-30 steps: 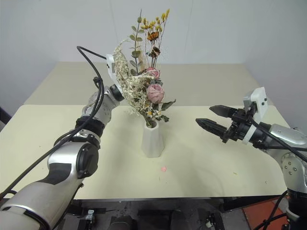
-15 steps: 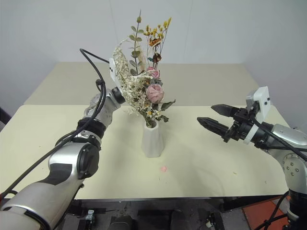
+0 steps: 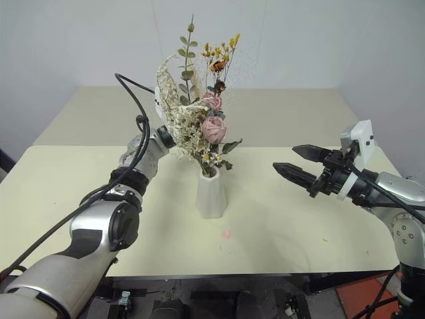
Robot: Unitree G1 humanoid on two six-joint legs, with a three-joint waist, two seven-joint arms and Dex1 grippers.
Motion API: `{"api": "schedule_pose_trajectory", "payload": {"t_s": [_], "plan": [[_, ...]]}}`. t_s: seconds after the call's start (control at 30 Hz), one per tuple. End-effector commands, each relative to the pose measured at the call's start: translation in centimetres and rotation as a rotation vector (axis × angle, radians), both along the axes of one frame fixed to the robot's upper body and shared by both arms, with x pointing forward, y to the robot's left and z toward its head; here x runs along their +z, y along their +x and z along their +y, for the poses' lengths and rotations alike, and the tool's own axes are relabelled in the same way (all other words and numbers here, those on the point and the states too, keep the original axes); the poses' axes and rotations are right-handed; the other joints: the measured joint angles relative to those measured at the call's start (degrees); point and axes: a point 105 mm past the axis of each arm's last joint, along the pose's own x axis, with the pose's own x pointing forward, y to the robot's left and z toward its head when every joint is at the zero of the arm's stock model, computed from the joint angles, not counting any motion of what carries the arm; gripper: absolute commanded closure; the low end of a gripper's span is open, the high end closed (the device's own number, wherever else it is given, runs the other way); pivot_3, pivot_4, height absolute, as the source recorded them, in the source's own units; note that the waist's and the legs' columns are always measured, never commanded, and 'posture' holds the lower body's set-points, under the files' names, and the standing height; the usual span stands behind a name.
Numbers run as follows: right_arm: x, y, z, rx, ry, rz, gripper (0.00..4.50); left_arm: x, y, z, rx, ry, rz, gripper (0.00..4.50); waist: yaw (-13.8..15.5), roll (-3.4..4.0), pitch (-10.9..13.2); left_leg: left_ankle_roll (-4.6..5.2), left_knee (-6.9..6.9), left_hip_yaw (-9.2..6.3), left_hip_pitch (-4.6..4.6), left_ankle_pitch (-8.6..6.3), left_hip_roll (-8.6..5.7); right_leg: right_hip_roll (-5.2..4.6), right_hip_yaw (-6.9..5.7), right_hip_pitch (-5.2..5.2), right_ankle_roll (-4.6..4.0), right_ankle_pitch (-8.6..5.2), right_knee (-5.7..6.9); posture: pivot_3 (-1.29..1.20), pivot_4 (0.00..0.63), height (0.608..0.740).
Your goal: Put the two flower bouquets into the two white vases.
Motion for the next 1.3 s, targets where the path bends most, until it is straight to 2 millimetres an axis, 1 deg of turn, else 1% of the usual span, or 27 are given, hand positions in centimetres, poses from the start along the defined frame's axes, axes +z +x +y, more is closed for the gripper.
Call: {"api": "schedule_pose_trajectory", "payload": {"t_s": [0.03,0.13,0.37,0.63,0.93,1.03,1.13,1.23,1.3], "plan": [[1.0,-0.1,0.1,-0.004,0.005,-0.048,0.00,1.1,-0.3,-0.1,-0.014,-0.007,-0.050,4.43,0.0,0.00,0.0,0.00,0.00,0.00,0.00,0.00,0.00,0.00,0.00,0.00,0.00,0.00,0.00,0.00,0.150,0.740],[1.0,-0.1,0.1,-0.003,0.009,-0.047,0.00,1.4,-0.4,-0.1,-0.018,-0.007,-0.056,4.43,0.0,0.00,0.0,0.00,0.00,0.00,0.00,0.00,0.00,0.00,0.00,0.00,0.00,0.00,0.00,0.00,0.150,0.740],[0.9,-0.2,0.1,-0.005,0.011,-0.049,0.00,1.3,-0.6,-0.3,-0.040,-0.007,-0.065,4.43,0.0,0.00,0.0,0.00,0.00,0.00,-0.01,0.00,0.00,0.00,0.00,0.00,0.00,0.00,0.00,0.00,0.150,0.740],[0.9,-0.1,0.1,-0.006,0.012,-0.049,0.00,1.8,-0.6,-0.3,-0.041,-0.011,-0.075,4.43,0.0,0.00,0.0,0.00,0.00,0.00,-0.01,0.00,0.00,0.00,0.00,0.00,0.00,0.00,0.00,0.00,0.150,0.740],[0.8,-0.3,-0.1,-0.013,0.012,-0.050,0.00,-0.2,-0.5,-0.6,-0.035,0.042,-0.033,4.43,0.0,0.00,0.0,0.00,0.00,0.00,-0.01,0.00,0.00,0.00,0.00,0.00,0.00,0.00,0.00,0.00,0.150,0.740],[0.9,-0.2,-0.1,-0.015,0.012,-0.051,0.00,-0.6,-0.3,-0.6,-0.036,0.069,0.007,3.78,0.0,0.00,0.0,0.00,0.00,0.00,-0.01,0.00,0.00,0.00,0.00,0.00,0.00,0.00,0.00,0.00,0.150,0.740],[0.9,-0.2,-0.1,-0.015,0.012,-0.051,0.00,-0.5,-0.3,-0.2,-0.036,0.077,0.012,2.84,0.0,0.00,0.0,0.00,0.00,0.00,-0.01,0.00,0.00,0.00,0.00,0.00,0.00,0.00,0.00,0.00,0.150,0.740],[0.8,-0.1,-0.1,-0.015,0.013,-0.050,0.00,-0.7,-0.2,1.1,-0.018,0.090,0.007,1.86,-0.1,0.00,0.0,0.00,0.00,0.00,0.00,0.00,0.00,0.01,0.00,-0.01,0.00,0.00,0.00,0.00,0.150,0.740],[0.7,0.0,-0.1,-0.013,0.014,-0.047,0.00,-0.9,-0.2,2.4,-0.001,0.104,0.005,1.24,-0.3,0.01,0.0,0.00,-0.01,0.00,0.02,0.00,0.01,0.01,0.01,0.00,0.00,0.00,0.02,0.00,0.150,0.740]]}}
